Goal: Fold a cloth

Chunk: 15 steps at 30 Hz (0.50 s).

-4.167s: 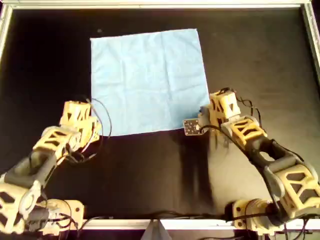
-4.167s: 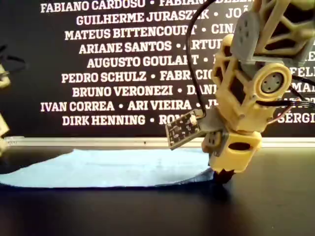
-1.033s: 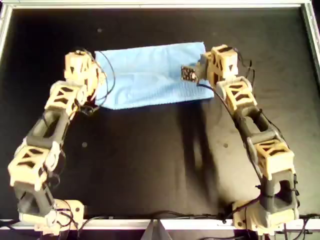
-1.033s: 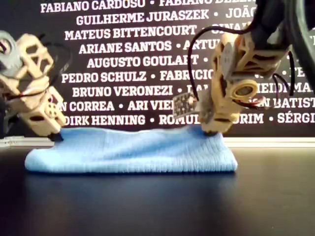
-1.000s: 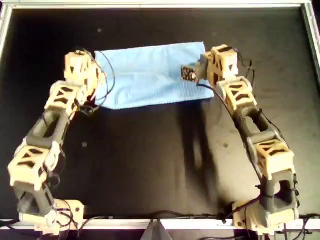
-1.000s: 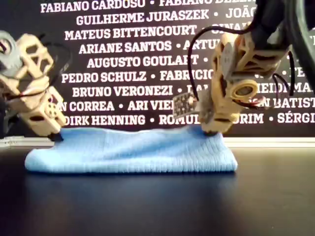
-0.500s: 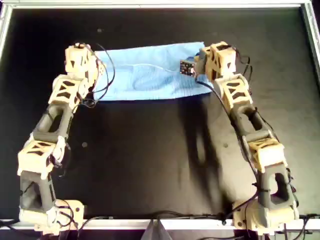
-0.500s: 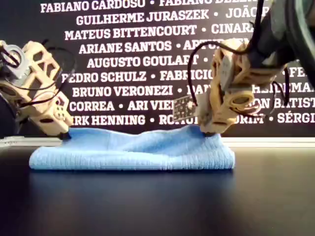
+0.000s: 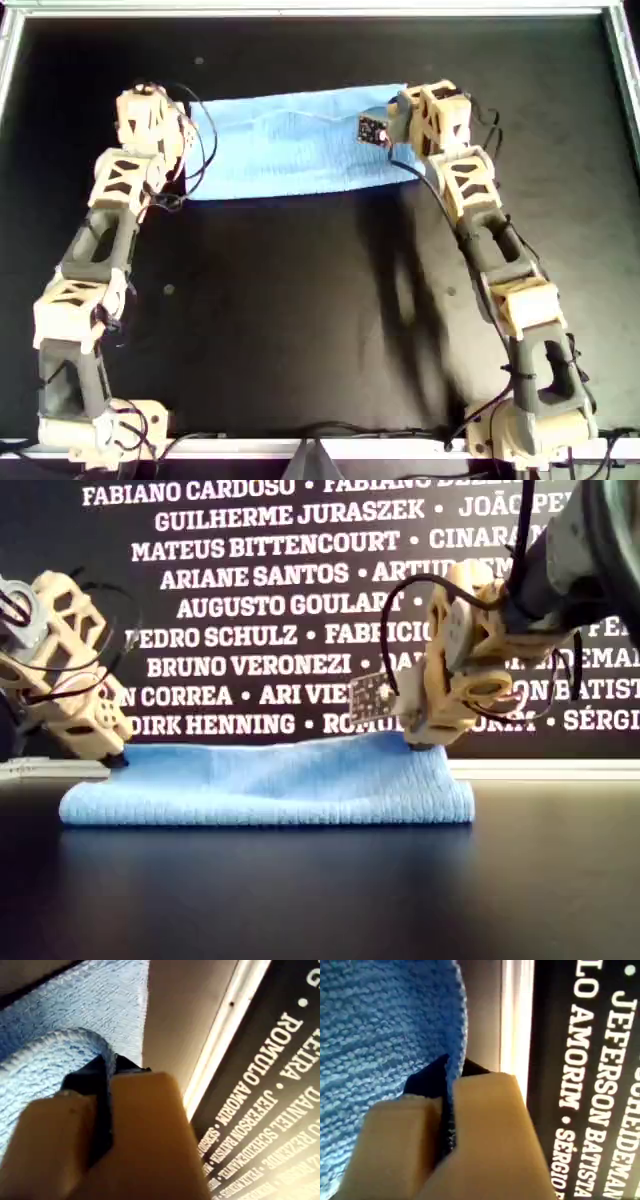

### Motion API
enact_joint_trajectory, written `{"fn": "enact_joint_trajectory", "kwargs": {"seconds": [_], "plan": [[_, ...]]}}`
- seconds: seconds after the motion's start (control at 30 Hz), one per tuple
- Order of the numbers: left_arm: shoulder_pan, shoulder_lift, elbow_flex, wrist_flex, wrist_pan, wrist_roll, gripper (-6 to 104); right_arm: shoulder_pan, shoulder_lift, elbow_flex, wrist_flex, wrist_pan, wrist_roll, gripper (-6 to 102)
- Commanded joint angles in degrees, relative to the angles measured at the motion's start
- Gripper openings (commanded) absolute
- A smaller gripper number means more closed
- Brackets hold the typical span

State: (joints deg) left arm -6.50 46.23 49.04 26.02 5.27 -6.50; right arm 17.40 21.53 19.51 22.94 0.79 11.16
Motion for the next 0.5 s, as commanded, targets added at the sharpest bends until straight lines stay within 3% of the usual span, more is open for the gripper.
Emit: {"fn": "enact_joint_trajectory", "kwargs": {"seconds": [0.0,0.27,0.37,0.47], "plan": [[1.2,2.4,-4.1,-1.0,0.3,0.3,0,-0.3,2.1,-5.5,-2.2,-0.6,-0.35,-2],[1.1,2.3,-4.1,-1.1,1.1,0.1,2,-0.4,1.9,-5.5,-2.2,0.4,-0.35,0],[0.8,2.3,-4.1,-1.1,1.2,0.1,9,-0.4,1.9,-5.4,-2.2,-0.4,-0.35,11],[0.7,2.3,-4.1,-1.1,0.4,-0.6,27,-0.4,2.0,-5.4,-2.2,0.4,-0.35,29]]}}
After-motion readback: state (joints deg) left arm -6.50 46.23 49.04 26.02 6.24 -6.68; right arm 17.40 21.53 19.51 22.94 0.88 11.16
